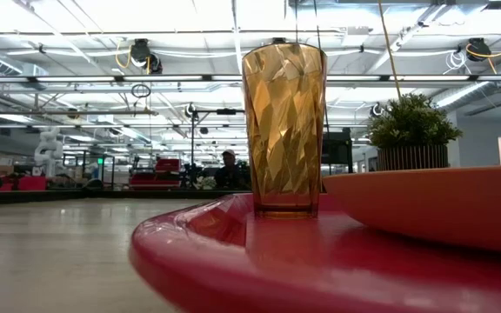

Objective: Pick and place plate/cup/fork/spoon on tray
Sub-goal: Put the red fork on the red serving tray to the right of the orange plate, then put the yellow spoon on the red tray to the right of the red fork

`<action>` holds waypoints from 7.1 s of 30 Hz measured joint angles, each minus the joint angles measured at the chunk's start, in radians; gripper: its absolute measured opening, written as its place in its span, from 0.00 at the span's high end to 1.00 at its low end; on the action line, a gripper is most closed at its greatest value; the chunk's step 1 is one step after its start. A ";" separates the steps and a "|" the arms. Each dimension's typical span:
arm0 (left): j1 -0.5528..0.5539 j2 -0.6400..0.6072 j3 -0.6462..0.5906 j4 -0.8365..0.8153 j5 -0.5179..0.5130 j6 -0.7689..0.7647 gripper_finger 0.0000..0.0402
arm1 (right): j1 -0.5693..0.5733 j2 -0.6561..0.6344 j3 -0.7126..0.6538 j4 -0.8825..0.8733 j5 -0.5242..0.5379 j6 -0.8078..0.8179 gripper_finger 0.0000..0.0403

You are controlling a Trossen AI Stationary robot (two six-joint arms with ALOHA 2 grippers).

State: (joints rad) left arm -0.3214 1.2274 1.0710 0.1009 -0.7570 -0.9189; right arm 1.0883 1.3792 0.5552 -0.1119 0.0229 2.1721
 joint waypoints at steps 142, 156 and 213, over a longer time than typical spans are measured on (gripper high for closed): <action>-0.500 0.206 0.111 -1.344 0.919 -1.355 0.81 | -0.519 -0.560 0.153 -0.566 0.262 -0.483 1.00; -0.516 0.205 -0.160 -1.083 1.091 -1.425 0.48 | -0.519 -0.560 0.153 -0.566 0.261 -0.483 1.00; -0.484 0.204 -0.470 -0.644 1.045 -1.397 0.93 | -0.519 -0.560 0.153 -0.465 0.220 -0.490 1.00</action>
State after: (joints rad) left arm -0.8055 1.4315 0.6014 -0.5435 0.2883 -2.3159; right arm 0.5694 0.8196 0.7078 -0.5765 0.2430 1.6817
